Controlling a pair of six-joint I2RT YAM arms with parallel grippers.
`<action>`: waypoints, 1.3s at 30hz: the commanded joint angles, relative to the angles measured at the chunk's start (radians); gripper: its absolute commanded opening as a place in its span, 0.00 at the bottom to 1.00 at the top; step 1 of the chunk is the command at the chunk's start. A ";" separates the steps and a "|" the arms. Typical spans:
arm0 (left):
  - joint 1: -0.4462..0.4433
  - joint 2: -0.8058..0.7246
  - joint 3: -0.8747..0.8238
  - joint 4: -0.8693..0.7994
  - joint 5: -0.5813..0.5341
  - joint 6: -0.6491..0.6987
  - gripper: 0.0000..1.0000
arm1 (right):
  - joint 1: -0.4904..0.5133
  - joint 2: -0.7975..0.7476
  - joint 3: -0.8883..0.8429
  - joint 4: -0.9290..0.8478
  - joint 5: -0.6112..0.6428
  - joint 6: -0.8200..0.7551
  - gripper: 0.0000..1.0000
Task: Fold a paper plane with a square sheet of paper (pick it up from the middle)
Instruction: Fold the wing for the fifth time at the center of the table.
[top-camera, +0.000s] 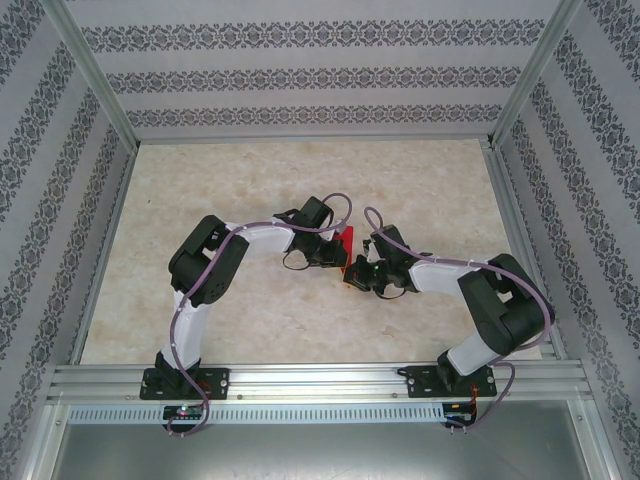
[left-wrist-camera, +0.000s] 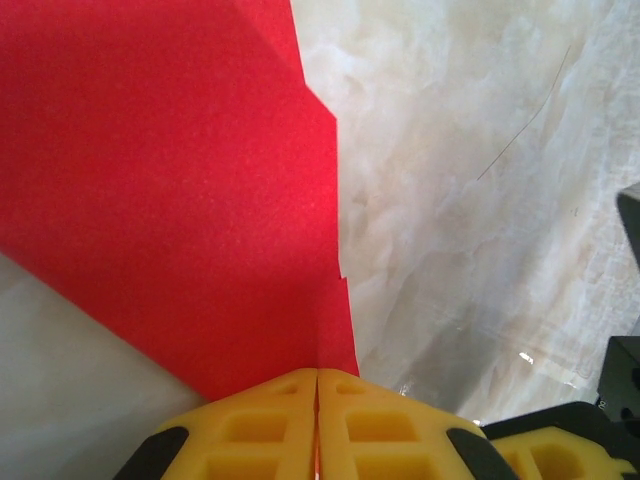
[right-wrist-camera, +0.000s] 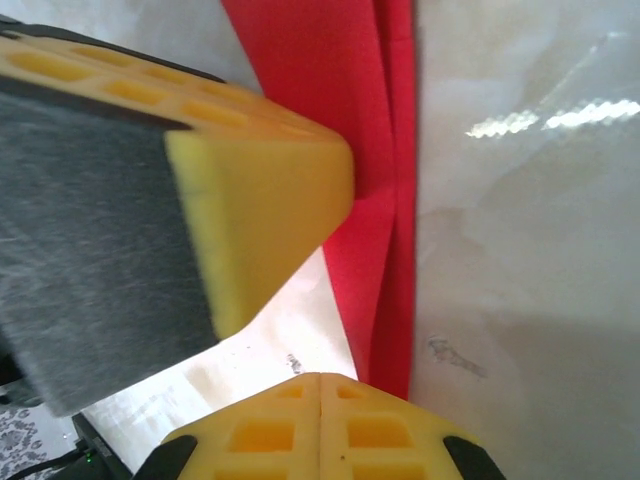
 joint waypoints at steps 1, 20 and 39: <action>-0.003 0.054 -0.001 -0.079 -0.096 0.016 0.09 | -0.003 0.024 -0.015 0.009 0.026 -0.011 0.05; -0.003 0.054 0.010 -0.096 -0.101 0.010 0.09 | -0.002 0.039 0.016 -0.003 0.002 -0.035 0.06; -0.002 0.055 0.019 -0.114 -0.105 -0.001 0.09 | -0.031 -0.225 -0.045 -0.182 0.067 -0.084 0.07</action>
